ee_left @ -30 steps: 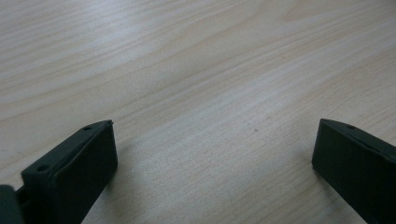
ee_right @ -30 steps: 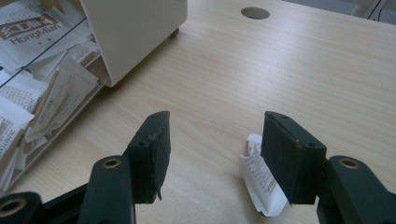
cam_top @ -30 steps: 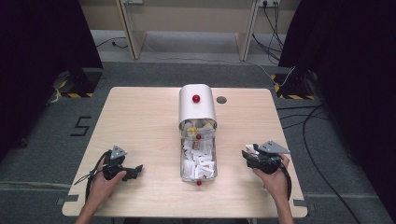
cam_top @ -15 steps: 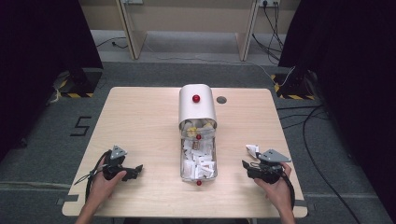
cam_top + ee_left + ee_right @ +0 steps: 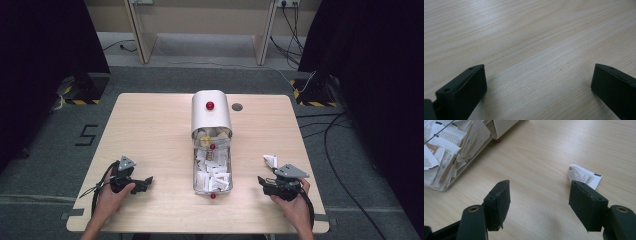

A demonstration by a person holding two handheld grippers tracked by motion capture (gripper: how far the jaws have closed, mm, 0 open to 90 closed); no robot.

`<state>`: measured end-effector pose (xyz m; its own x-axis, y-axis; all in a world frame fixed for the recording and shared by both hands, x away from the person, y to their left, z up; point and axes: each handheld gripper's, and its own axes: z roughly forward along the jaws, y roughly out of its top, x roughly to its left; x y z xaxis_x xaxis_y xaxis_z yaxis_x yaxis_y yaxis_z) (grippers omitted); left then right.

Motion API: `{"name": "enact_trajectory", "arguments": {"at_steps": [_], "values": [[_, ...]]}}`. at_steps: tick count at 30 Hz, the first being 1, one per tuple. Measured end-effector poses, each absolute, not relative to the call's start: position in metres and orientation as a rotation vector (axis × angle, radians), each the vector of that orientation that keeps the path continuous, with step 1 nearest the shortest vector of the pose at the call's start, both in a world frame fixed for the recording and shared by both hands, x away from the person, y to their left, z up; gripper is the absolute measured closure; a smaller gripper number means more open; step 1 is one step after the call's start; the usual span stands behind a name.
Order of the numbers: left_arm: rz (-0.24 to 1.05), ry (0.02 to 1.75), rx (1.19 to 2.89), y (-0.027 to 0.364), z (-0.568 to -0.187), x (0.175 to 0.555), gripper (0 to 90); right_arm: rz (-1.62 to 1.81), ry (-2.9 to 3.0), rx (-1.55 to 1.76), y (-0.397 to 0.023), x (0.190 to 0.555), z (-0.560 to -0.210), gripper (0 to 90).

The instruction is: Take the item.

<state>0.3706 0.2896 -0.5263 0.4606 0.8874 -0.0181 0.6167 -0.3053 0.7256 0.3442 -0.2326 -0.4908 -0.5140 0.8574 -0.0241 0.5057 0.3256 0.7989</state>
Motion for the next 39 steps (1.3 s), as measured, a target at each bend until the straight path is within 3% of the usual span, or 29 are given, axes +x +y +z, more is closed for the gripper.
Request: {"name": "enact_trajectory", "arguments": {"at_steps": [39], "values": [[0.515, 1.249, 2.036, 0.290, -0.526, 0.371, 0.0, 1.028, 2.184, 1.206, -0.239, 0.301, -0.509, 30.8]]}}
